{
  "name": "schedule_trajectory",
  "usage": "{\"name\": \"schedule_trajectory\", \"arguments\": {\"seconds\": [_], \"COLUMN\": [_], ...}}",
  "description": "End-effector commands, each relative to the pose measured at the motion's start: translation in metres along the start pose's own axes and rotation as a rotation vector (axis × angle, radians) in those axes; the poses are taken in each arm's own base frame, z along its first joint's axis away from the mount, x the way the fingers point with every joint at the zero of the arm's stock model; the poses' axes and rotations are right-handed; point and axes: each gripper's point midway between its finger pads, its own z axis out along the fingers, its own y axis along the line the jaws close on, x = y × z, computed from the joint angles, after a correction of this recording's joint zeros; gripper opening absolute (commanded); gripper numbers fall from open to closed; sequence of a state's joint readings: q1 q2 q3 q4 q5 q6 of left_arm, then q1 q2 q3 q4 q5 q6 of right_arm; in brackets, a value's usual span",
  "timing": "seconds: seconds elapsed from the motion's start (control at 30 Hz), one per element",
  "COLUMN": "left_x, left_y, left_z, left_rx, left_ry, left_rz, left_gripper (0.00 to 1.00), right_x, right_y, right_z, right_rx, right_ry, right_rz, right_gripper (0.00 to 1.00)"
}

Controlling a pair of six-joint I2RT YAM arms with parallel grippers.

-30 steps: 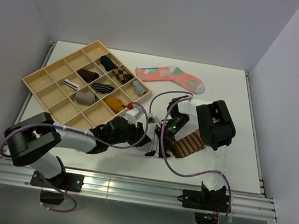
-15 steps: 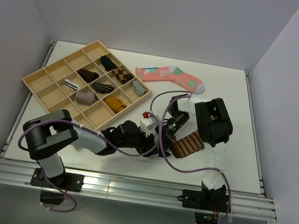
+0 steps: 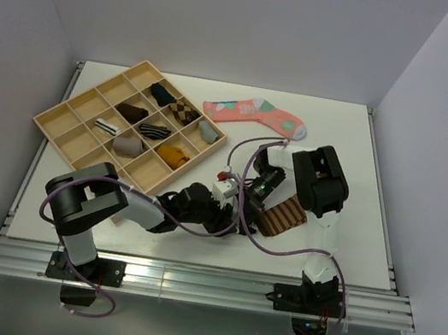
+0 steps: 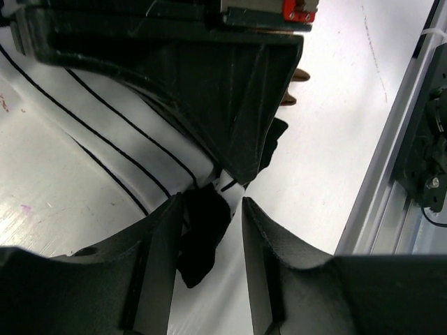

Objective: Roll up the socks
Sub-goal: Roll the sock at the center of the board.

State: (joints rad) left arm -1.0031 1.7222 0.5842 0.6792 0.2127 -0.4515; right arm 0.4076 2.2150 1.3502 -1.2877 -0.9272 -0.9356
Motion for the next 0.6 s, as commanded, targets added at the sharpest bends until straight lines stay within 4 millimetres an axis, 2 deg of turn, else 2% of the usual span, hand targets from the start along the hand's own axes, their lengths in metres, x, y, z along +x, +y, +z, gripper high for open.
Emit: {"name": "schedule_trajectory", "arguments": {"seconds": [0.0, 0.13, 0.23, 0.33, 0.43, 0.53, 0.57], "left_x": [-0.012, -0.009, -0.005, 0.001, 0.010, 0.015, 0.017], "left_y": [-0.006, -0.001, 0.000, 0.002, 0.005, 0.008, 0.010], "left_z": [0.006, 0.009, 0.012, 0.014, 0.013, 0.009, 0.008], "left_rx": [0.020, -0.006, -0.016, -0.039, -0.071, -0.115, -0.137], "left_ry": [-0.030, -0.019, 0.008, 0.037, 0.077, 0.120, 0.130], "left_rz": [0.036, 0.013, -0.028, -0.083, -0.148, -0.212, -0.228], "left_gripper": [0.44, 0.35, 0.13, 0.00, 0.00, 0.00, 0.00], "right_x": [-0.003, -0.003, -0.004, -0.005, -0.006, -0.011, -0.012], "right_y": [-0.004, -0.006, -0.007, -0.009, -0.013, -0.009, -0.001], "right_z": [-0.006, -0.007, -0.007, -0.012, -0.017, -0.030, -0.036], "right_rx": [0.011, 0.020, 0.036, 0.097, 0.166, 0.250, 0.275], "right_ry": [-0.009, -0.015, -0.023, -0.030, -0.047, -0.102, -0.125], "right_rz": [0.003, 0.002, -0.007, -0.028, -0.064, -0.117, -0.146], "right_gripper": [0.07, 0.07, 0.08, 0.13, 0.25, 0.37, 0.39]}}
